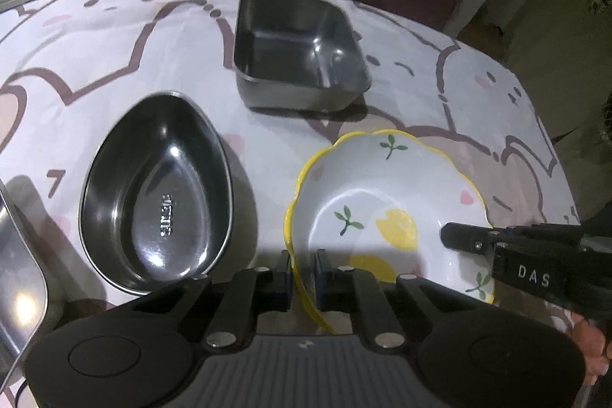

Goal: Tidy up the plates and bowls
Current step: 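Lift and carry the lemon-print bowl with both grippers to the cream bowl, then lower the lemon-print bowl into the cream bowl with both grippers, then open the right gripper off the lemon-print bowl rim, then open the left gripper and lift both grippers off the bowl rim, then move both grippers to the rim of the square steel tray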

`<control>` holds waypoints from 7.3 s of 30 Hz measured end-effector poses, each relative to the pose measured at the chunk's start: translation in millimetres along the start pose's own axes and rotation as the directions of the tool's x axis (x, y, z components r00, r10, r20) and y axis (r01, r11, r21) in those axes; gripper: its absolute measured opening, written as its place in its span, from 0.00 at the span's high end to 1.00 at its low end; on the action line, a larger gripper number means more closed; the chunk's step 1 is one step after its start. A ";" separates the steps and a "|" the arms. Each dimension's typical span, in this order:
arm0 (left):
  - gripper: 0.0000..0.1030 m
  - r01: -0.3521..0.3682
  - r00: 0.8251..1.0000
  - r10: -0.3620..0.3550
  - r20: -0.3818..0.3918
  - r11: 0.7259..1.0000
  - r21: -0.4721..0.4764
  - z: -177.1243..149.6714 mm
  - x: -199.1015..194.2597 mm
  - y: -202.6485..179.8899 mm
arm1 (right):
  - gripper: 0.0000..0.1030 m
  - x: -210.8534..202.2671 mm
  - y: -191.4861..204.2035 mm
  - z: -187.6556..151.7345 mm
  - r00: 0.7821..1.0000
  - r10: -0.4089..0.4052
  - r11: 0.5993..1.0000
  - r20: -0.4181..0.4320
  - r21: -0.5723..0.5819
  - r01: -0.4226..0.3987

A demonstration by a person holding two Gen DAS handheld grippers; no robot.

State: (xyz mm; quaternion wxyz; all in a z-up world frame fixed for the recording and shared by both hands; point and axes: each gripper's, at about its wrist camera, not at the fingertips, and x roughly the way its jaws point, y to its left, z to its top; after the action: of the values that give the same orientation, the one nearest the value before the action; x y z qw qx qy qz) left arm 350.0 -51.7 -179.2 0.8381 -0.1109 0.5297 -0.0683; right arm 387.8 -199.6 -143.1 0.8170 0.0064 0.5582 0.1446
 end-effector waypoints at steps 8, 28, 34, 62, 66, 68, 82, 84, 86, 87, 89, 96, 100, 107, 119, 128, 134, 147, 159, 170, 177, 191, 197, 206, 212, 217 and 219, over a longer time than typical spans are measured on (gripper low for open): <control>0.89 0.027 0.993 -0.029 0.114 0.999 0.024 -1.7 -48.9 -15.1 | 0.90 -47.5 1.9 -5.1 0.993 -0.007 1.000 0.120 -0.004 0.008; 0.89 -0.019 0.975 0.029 0.221 0.999 -0.044 -83.9 -171.9 34.7 | 0.90 -131.0 95.0 -61.1 0.969 0.078 0.996 0.234 -0.070 -0.063; 0.89 -0.022 0.983 0.028 0.181 0.999 -0.036 -115.9 -174.4 57.0 | 0.90 -121.1 125.0 -79.0 0.980 0.083 0.988 0.183 -0.141 -0.058; 0.82 -0.061 0.998 0.062 0.014 0.998 -0.032 -147.0 -126.6 88.5 | 0.90 -64.2 176.2 -104.5 1.000 -0.013 0.962 0.024 -0.273 0.019; 0.81 -0.066 0.998 0.066 0.002 0.997 -0.027 -147.2 -123.7 88.3 | 0.90 -61.4 176.4 -103.3 1.000 -0.016 0.962 0.017 -0.274 0.020; 0.80 -0.067 0.998 0.067 -0.002 0.997 -0.024 -147.3 -122.8 88.7 | 0.90 -60.6 177.6 -103.3 1.000 -0.019 0.959 0.017 -0.282 0.023; 0.77 -0.123 0.992 0.123 0.005 0.989 0.082 -148.1 -122.7 78.7 | 0.90 -52.5 179.3 -102.9 1.000 -0.021 0.954 -0.008 -0.298 0.018; 0.77 -0.127 0.992 0.128 0.003 0.987 0.099 -148.3 -122.8 77.5 | 0.90 -51.6 179.8 -103.2 1.000 -0.022 0.954 -0.011 -0.299 0.017; 0.76 -0.122 0.992 0.122 -0.002 0.987 0.100 -148.2 -123.0 78.2 | 0.90 -50.7 179.5 -103.0 1.000 -0.021 0.954 -0.016 -0.300 0.015; 0.76 -0.118 0.993 0.119 -0.004 0.988 0.100 -148.4 -122.8 77.9 | 0.90 -50.6 179.7 -103.0 1.000 -0.022 0.952 -0.015 -0.305 0.017; 0.75 -0.112 0.993 0.114 -0.007 0.988 0.105 -148.5 -122.7 77.8 | 0.90 -50.6 180.6 -103.2 1.000 -0.026 0.948 -0.012 -0.316 0.020; 0.75 -0.093 0.995 0.096 -0.020 0.990 0.108 -149.4 -123.8 78.8 | 0.90 -50.0 180.5 -102.9 1.000 -0.021 0.949 -0.017 -0.314 0.015; 0.74 -0.087 0.996 0.091 -0.025 0.990 0.112 -149.9 -125.2 78.7 | 0.90 -49.9 180.6 -103.2 1.000 -0.018 0.949 -0.017 -0.315 0.012; 0.74 -0.077 0.996 0.081 -0.032 0.992 0.101 -148.8 -129.2 80.2 | 0.91 -49.6 180.4 -102.6 1.000 -0.017 0.950 -0.019 -0.313 0.010; 0.74 -0.045 0.999 0.046 -0.013 0.998 0.046 -150.0 -147.4 91.3 | 0.90 -46.3 179.5 -102.0 0.999 -0.008 0.956 -0.032 -0.294 -0.002; 0.73 -0.039 0.999 0.038 0.020 0.999 0.035 -149.4 -163.0 92.3 | 0.90 -36.0 178.4 -99.3 0.998 0.032 0.968 -0.060 -0.246 -0.046; 0.73 -0.031 0.999 0.030 0.029 0.999 0.029 -149.0 -165.2 94.4 | 0.88 -30.7 182.7 -97.7 0.997 0.029 0.968 -0.068 -0.246 -0.045; 0.70 -0.038 0.999 0.037 0.021 0.999 0.038 -149.2 -162.4 94.5 | 0.87 -20.0 169.9 -93.8 0.988 0.068 0.992 -0.138 -0.100 -0.082; 0.70 -0.037 0.999 0.036 0.022 0.999 0.039 -148.4 -162.6 95.7 | 0.85 -18.7 167.4 -93.1 0.979 0.091 0.993 -0.180 -0.061 -0.103; 0.70 -0.036 0.999 0.035 0.022 0.999 0.040 -148.7 -162.6 95.6 | 0.75 -24.7 158.4 -90.2 0.975 0.120 0.993 -0.188 0.019 -0.118; 0.70 -0.036 0.999 0.035 0.023 0.999 0.041 -148.6 -162.7 95.8 | 0.68 -40.8 155.1 -87.9 0.981 0.129 0.991 -0.146 0.003 -0.130; 0.57 -0.033 0.999 0.031 0.039 0.999 0.043 -151.3 -169.6 93.9 | 0.59 -59.6 154.0 -94.6 0.985 0.127 0.990 -0.118 -0.046 -0.133; 0.22 -0.016 0.995 0.011 0.096 0.998 0.056 -149.3 -186.7 91.1 | 0.34 -84.4 148.3 -101.6 0.988 0.141 0.987 -0.066 -0.071 -0.146; 0.00 -0.095 0.959 0.058 0.276 0.988 0.121 -130.3 -217.3 88.1 | 0.01 -128.0 146.1 -106.3 0.981 0.162 0.982 0.107 -0.118 -0.149; 0.00 -0.096 0.937 0.064 0.344 0.992 0.078 -98.4 -220.6 100.5 | 0.00 -132.2 157.6 -89.5 0.953 0.235 0.971 0.191 -0.095 -0.220; 0.00 -0.118 0.918 0.101 0.384 0.993 0.022 -60.8 -211.6 119.9 | 0.00 -114.3 172.0 -69.4 0.941 0.270 0.963 0.203 -0.044 -0.267; 0.00 -0.145 0.915 0.127 0.384 0.989 0.020 -45.4 -203.3 127.9 | 0.00 -104.7 176.7 -60.9 0.937 0.287 0.957 0.200 -0.010 -0.291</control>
State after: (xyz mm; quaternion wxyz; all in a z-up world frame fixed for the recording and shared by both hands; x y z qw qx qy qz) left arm 221.3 113.9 -53.6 0.9303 -0.0648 0.3610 0.0004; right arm 256.5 -64.9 -40.4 0.8385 0.1105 0.4680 0.2562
